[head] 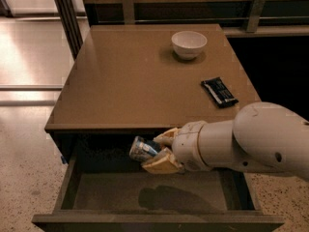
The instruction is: Place redbull can into top drawer
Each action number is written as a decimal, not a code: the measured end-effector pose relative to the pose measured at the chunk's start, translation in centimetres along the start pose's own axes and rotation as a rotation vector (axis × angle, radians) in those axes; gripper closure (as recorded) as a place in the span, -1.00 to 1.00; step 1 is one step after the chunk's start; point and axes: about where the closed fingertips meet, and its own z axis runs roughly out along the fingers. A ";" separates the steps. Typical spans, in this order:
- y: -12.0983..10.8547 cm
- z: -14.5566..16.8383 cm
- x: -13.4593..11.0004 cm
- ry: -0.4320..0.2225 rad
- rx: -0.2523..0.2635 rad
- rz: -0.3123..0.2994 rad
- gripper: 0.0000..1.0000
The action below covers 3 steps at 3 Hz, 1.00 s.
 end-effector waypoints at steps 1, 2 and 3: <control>1.2 1.1 1.8 -0.004 0.062 0.091 1.00; 1.7 2.4 3.3 -0.023 0.082 0.150 1.00; 2.2 3.9 4.9 -0.041 0.083 0.196 1.00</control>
Offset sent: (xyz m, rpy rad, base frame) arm -0.0130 0.0004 -0.0754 0.1170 0.0698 -0.2134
